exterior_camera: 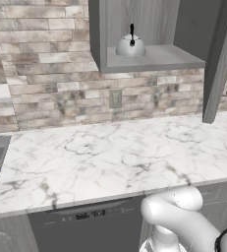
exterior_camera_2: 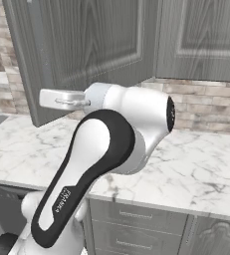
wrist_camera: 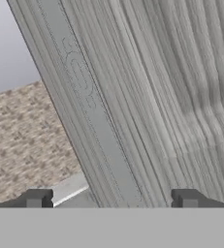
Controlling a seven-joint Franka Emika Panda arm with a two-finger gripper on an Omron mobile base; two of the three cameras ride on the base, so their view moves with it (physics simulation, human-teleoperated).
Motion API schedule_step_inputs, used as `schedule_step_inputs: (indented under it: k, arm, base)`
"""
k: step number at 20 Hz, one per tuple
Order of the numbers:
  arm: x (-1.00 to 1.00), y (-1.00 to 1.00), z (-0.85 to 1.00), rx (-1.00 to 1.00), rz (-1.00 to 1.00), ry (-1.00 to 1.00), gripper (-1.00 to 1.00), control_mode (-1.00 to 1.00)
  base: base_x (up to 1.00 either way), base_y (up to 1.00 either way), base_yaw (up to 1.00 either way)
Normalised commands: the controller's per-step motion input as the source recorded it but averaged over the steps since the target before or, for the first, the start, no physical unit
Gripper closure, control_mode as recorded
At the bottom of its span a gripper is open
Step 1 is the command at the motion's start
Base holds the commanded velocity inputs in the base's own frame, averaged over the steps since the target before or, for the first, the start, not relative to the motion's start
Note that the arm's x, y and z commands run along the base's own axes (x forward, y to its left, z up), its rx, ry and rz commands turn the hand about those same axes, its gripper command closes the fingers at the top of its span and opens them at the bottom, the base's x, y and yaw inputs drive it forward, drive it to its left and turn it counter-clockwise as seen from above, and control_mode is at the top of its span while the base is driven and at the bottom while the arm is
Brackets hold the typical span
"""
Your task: Open the cabinet, pick the kettle from the cabinet, and place it in the sink.
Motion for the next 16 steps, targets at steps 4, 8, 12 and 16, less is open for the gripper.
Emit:
schedule_step_inputs:
  k: [4,8,12,16]
  arm:
    - [-0.42,0.03,-0.10,-0.02,-0.02,0.13,-1.00,-1.00]
    - [-0.36,0.29,-0.05,-0.02,-0.02,0.09,-1.00,-1.00]
    - [-0.27,0.46,0.00,-0.04,-0.05,0.05,-1.00,-1.00]
    - [-0.30,0.48,-0.02,-0.07,-0.06,0.00,-1.00,-1.00]
  base:
    - [0.00,0.00,0.00]
    - [0.00,0.00,0.00]
    - [0.00,0.00,0.00]
    - [0.00,0.00,0.00]
